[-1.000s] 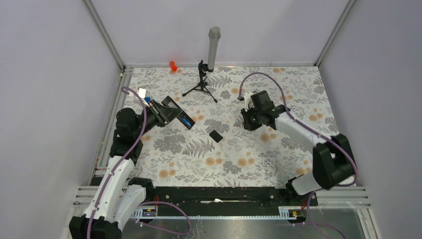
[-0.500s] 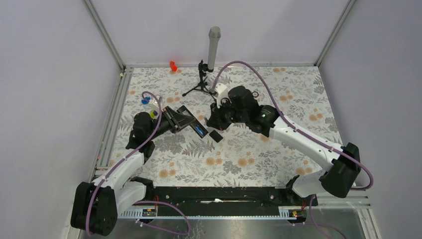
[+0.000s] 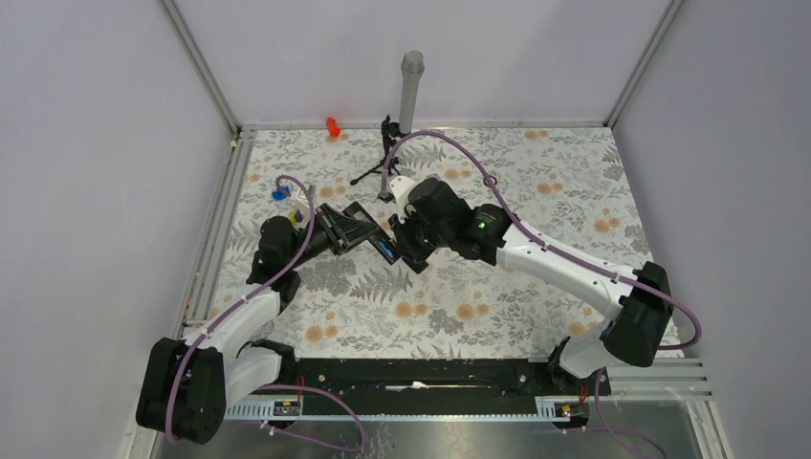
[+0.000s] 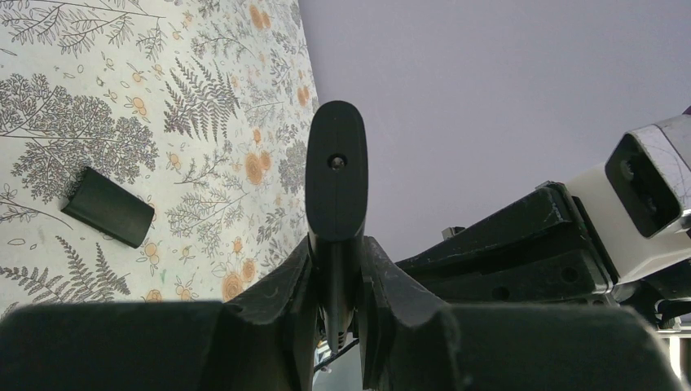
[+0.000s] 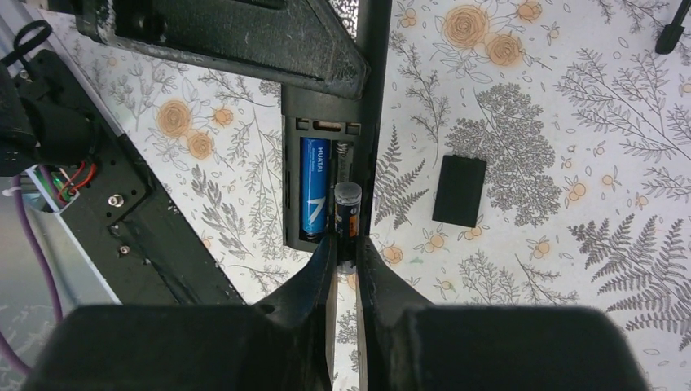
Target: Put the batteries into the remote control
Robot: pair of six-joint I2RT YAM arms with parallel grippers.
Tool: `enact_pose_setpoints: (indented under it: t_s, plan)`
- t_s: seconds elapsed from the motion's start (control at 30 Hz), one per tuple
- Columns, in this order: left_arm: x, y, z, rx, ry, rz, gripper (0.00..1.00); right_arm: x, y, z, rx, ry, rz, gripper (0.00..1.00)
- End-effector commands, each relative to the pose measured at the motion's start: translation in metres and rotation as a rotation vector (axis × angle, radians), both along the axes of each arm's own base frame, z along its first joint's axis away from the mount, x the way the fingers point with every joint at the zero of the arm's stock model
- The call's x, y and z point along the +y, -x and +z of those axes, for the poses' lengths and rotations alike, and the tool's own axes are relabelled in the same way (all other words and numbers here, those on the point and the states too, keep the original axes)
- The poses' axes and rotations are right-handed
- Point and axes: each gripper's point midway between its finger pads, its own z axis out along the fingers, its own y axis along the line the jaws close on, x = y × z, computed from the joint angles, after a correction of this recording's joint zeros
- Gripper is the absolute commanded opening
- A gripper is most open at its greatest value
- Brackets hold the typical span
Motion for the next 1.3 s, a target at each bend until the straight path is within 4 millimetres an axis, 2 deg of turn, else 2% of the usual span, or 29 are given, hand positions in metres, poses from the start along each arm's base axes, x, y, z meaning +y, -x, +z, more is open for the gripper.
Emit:
enact_pose_setpoints:
  t_s: [0.0,0.27,0.4,0.6,0.67,0.8,0.93,1.07,1.27]
  plan:
    - [-0.003,0.002,0.021,-0.096,0.028,-0.030,0.00,0.009,-0.004,0.009,-0.061,-0.005,0.020,0.16]
    - [-0.005,0.001,0.023,-0.100,0.028,-0.039,0.00,0.015,-0.005,0.006,-0.067,-0.003,0.029,0.22]
    - [-0.005,0.002,0.024,-0.105,0.030,-0.044,0.00,0.016,-0.005,0.004,-0.064,-0.001,0.034,0.31]
    - [-0.005,0.000,0.029,-0.118,0.025,-0.044,0.00,0.018,-0.008,0.012,-0.081,-0.037,0.010,0.38]
    - [-0.005,-0.001,0.028,-0.117,0.024,-0.044,0.00,0.019,-0.010,0.019,-0.095,-0.053,-0.002,0.39]
    - [-0.005,-0.002,0.029,-0.115,0.027,-0.040,0.00,0.021,-0.011,0.045,-0.117,-0.135,-0.029,0.45]
    - [-0.005,-0.003,0.035,-0.117,0.029,-0.040,0.00,0.020,-0.010,0.071,-0.156,-0.213,-0.043,0.68]
    - [-0.004,-0.004,0.044,-0.114,0.037,-0.037,0.00,0.014,-0.010,0.096,-0.196,-0.324,-0.088,0.85]
    - [-0.003,-0.002,0.065,-0.082,0.091,-0.053,0.00,0.001,-0.020,0.118,-0.124,-0.499,-0.300,0.88]
